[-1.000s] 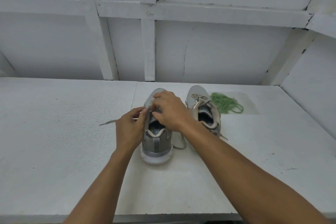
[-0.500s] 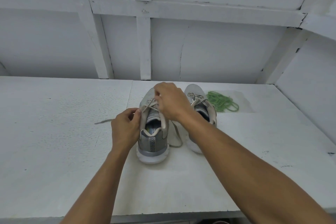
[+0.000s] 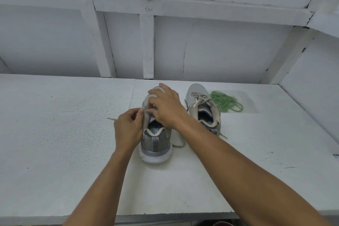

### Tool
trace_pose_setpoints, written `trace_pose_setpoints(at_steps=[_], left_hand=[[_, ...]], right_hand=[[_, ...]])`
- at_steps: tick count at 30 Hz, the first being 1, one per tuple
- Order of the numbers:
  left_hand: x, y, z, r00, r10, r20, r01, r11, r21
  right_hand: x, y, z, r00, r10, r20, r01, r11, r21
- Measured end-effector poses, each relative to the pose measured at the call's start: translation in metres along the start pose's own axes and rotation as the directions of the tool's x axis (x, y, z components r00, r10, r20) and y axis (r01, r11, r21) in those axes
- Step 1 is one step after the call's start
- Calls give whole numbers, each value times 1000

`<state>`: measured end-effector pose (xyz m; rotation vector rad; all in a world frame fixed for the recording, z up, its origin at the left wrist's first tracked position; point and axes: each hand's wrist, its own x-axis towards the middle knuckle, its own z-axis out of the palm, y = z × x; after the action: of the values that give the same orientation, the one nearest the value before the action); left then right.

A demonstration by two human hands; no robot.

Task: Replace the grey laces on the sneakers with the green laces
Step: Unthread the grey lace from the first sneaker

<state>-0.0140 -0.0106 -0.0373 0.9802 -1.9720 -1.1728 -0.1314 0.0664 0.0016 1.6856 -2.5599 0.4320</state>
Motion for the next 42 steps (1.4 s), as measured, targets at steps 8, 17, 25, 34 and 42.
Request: trace_pose_setpoints(at_steps=[8,17,25,34,42], left_hand=[[-1,1,0,1000,-22,-11,22,1000,-18],[-2,1,0,1000,-15,1,15,1000,-25],[-4,3,0,999,-30,-11,29,998,-55],[-3,1,0,1000,-20,-13,19,999,-25],[-3,2,0,999,-36,-20,35,998,-48]], right_hand=[[3,16,-25,909,192,-371,-145,978,153],[2,1,0,999,-47,-3,47,998,-38],[4,15,-26,950,96,-297,-50,986,161],[2,4,1,990,-89,-111,87,996,-17],[1,16,-20,990,-11,-142,30,990,136]])
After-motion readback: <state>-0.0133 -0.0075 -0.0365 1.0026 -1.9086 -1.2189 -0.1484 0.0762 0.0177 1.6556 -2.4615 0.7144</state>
